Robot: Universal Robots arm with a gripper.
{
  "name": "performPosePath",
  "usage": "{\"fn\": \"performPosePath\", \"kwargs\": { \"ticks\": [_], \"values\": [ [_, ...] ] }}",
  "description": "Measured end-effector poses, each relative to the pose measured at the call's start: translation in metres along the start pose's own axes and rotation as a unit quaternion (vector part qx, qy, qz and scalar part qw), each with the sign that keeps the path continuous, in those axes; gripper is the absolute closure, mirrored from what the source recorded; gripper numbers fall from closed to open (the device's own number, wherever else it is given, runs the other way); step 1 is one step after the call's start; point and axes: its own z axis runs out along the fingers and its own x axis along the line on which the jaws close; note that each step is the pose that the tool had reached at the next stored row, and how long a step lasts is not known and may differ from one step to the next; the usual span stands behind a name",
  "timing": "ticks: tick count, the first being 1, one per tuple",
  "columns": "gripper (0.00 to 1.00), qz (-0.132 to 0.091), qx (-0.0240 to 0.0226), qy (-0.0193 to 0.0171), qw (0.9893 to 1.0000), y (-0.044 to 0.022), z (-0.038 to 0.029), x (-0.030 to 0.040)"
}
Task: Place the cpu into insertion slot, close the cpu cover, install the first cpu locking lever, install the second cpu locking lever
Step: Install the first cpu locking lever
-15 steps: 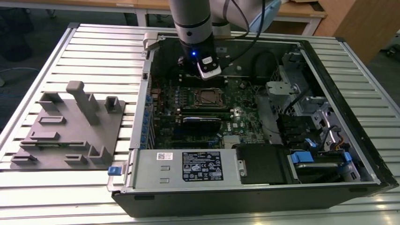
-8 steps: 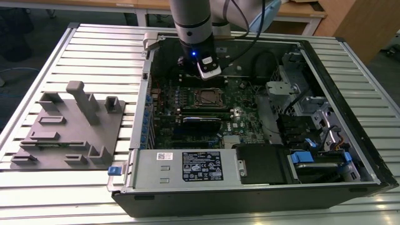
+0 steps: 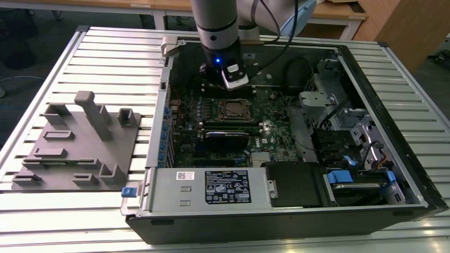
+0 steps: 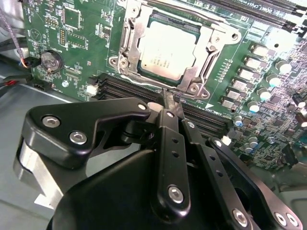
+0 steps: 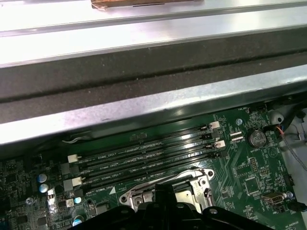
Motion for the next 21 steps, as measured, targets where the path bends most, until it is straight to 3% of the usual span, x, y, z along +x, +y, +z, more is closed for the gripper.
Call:
{"fn": "performPosePath", "kwargs": {
  "ticks": [5, 8, 21],
  "values": [
    [0.9, 0.0, 0.0004, 0.0005, 1.0, 0.0, 0.0001, 0.0],
    [0.9, 0.0, 0.0029, 0.003, 1.0, -0.0001, 0.0004, 0.0001],
    [0.9, 0.0, 0.0032, 0.0035, 1.0, -0.0001, 0.0004, 0.0001]
  ]
}}
